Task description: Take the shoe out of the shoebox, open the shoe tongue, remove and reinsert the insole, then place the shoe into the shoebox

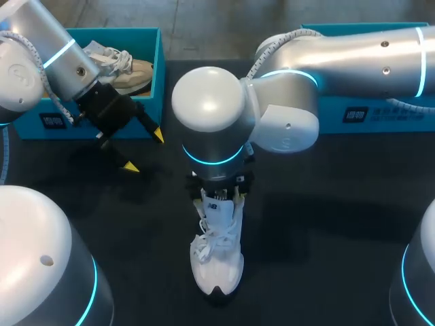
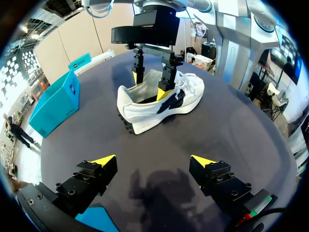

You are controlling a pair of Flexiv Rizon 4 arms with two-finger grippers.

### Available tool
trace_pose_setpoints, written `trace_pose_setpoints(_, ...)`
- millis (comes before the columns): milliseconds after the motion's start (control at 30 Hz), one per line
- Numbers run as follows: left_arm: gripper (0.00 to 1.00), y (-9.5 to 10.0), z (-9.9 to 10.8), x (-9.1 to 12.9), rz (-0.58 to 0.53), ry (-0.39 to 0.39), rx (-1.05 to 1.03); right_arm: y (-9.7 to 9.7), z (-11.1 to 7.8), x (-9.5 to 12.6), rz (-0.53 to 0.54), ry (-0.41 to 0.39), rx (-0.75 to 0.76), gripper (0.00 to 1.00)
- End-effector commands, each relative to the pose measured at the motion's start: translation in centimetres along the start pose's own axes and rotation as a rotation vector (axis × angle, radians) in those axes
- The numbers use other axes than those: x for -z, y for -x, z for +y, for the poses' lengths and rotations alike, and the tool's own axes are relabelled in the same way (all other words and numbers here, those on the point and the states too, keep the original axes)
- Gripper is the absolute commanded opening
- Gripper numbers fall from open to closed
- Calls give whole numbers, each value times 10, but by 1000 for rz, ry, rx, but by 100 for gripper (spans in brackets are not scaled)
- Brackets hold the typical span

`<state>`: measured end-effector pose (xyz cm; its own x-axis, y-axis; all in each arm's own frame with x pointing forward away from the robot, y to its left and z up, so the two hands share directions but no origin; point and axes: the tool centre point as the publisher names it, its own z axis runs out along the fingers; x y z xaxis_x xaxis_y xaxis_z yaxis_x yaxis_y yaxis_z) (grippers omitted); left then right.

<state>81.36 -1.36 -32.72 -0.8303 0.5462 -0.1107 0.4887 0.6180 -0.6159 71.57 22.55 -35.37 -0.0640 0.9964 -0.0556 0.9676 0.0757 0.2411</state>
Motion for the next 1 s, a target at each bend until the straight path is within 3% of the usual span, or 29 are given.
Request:
trace_pose_setpoints(33,100,-1,0,0,0,3,0,1,-7,-2,1,5,-13,95)
trace_pose_setpoints(267,100,-1,0,0,0,3,0,1,-22,-1,5,-5,-45,89)
trace_pose_setpoints(733,100,-1,0,0,0,3,0,-9,-34,7,2,-42,-65,89)
trace_pose_setpoints(1000,100,-1,0,0,0,3,0,-11,-41,13,-17,-61,-87,81)
